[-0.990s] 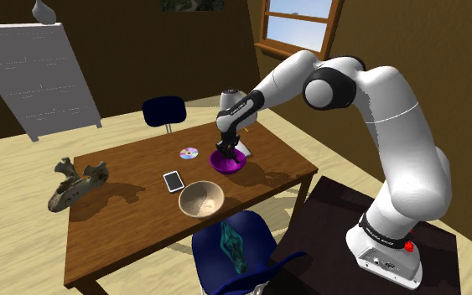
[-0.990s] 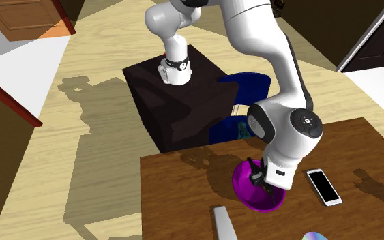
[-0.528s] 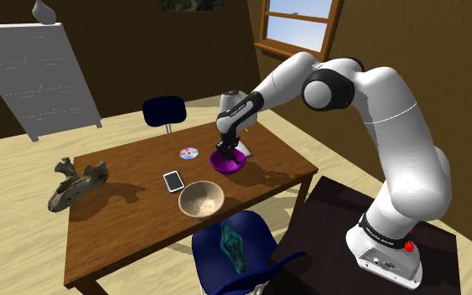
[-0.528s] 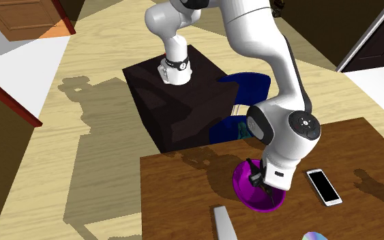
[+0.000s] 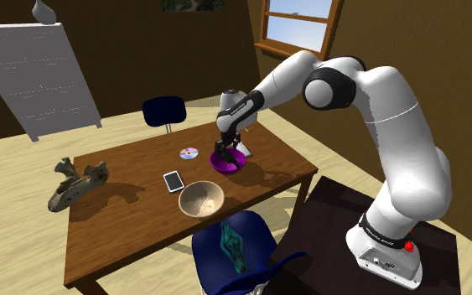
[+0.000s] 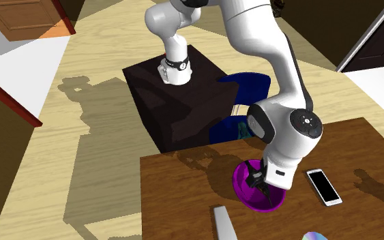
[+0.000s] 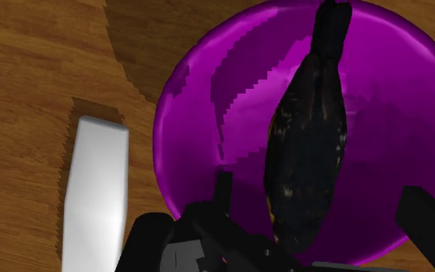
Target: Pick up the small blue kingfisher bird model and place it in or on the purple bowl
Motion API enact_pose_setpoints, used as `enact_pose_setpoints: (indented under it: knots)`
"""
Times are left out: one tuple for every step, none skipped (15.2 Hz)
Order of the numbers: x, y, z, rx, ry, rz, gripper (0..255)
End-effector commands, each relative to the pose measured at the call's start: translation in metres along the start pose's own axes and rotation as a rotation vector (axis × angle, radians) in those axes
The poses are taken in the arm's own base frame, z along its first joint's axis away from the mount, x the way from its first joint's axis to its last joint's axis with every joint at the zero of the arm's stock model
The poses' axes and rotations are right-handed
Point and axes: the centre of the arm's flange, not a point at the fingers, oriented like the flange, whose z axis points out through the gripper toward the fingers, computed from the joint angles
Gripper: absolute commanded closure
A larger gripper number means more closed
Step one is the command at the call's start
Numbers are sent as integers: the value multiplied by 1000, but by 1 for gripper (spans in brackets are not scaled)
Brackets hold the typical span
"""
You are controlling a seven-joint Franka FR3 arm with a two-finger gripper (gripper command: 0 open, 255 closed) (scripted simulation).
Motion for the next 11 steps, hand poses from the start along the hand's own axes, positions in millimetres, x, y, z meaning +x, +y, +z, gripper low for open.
enact_pose_setpoints:
  knots:
    - [0, 1, -20, 0, 0, 0, 0]
    - [0, 1, -33, 0, 0, 0, 0]
    - [0, 1, -44, 0, 0, 0, 0]
    - [0, 1, -44, 0, 0, 0, 0]
    - [0, 1, -44, 0, 0, 0, 0]
    - [0, 1, -44, 0, 0, 0, 0]
    - [0, 1, -44, 0, 0, 0, 0]
    - [0, 1, -44, 0, 0, 0, 0]
    - [0, 1, -44, 0, 0, 0, 0]
    - [0, 1, -44, 0, 0, 0, 0]
    - [0, 1, -44, 0, 0, 0, 0]
